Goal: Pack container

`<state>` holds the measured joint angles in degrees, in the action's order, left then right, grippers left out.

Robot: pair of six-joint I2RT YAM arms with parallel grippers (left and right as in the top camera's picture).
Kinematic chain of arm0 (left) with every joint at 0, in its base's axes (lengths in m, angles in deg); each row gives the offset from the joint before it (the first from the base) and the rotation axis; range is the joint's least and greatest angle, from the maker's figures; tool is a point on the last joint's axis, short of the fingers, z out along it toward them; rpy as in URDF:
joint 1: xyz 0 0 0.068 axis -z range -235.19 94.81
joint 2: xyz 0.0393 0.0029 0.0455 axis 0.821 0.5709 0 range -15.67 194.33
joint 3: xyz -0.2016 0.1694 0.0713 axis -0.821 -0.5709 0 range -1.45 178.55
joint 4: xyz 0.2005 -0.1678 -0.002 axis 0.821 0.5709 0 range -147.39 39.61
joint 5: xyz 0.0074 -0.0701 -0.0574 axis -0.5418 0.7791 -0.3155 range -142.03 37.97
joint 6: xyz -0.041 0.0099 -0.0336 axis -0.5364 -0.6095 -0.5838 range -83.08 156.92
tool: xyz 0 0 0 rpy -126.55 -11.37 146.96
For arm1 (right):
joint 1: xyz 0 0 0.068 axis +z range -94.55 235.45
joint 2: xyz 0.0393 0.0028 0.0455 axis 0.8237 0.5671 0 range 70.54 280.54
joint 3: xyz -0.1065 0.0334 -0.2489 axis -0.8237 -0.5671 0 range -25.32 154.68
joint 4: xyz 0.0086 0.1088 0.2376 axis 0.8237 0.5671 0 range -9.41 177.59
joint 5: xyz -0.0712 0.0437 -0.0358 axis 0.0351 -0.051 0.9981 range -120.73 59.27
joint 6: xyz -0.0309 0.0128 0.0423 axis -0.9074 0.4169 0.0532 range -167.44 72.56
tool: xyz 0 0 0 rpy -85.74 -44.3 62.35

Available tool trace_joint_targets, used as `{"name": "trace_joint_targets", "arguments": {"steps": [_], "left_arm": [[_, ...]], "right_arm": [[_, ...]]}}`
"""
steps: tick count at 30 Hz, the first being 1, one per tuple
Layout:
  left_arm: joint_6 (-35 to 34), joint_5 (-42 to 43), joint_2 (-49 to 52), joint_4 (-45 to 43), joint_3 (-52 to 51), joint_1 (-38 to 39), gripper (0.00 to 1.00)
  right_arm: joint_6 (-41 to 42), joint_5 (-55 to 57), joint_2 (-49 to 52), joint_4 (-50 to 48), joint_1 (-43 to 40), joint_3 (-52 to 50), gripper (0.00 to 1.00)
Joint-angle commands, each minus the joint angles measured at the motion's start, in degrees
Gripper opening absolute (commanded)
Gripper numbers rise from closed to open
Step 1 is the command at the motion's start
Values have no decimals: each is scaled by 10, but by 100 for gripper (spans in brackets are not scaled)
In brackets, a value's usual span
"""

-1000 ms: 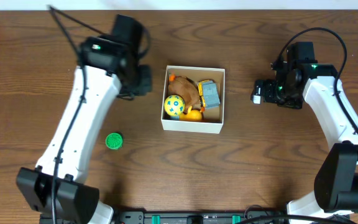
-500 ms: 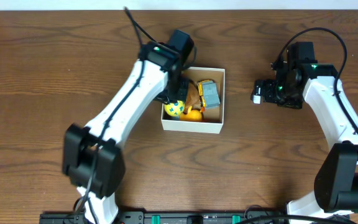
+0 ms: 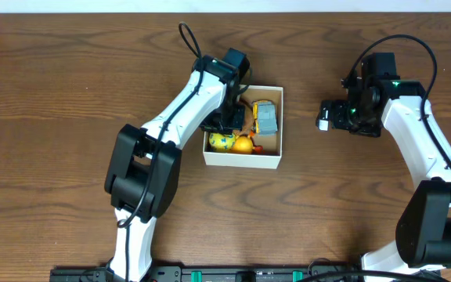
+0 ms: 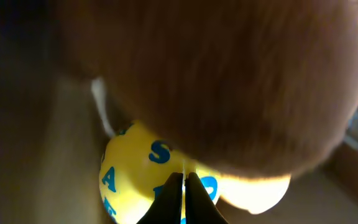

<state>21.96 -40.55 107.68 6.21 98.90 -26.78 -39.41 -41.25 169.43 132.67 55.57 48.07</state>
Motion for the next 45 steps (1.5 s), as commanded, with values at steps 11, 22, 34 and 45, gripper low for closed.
{"name": "trace_joint_targets", "arguments": {"steps": [11,22,34,45], "left_arm": [[12,24,29,57,-28,9,6],[14,24,18,62,4,-16,6],[14,9,-81,65,13,-26,6],[-1,-72,-213,91,13,-78,6]], "right_arm": [[-9,0,4,0,-3,0,99],[-9,0,4,0,-3,0,99],[-9,0,4,0,-3,0,99],[-9,0,4,-1,-3,0,99]]}}
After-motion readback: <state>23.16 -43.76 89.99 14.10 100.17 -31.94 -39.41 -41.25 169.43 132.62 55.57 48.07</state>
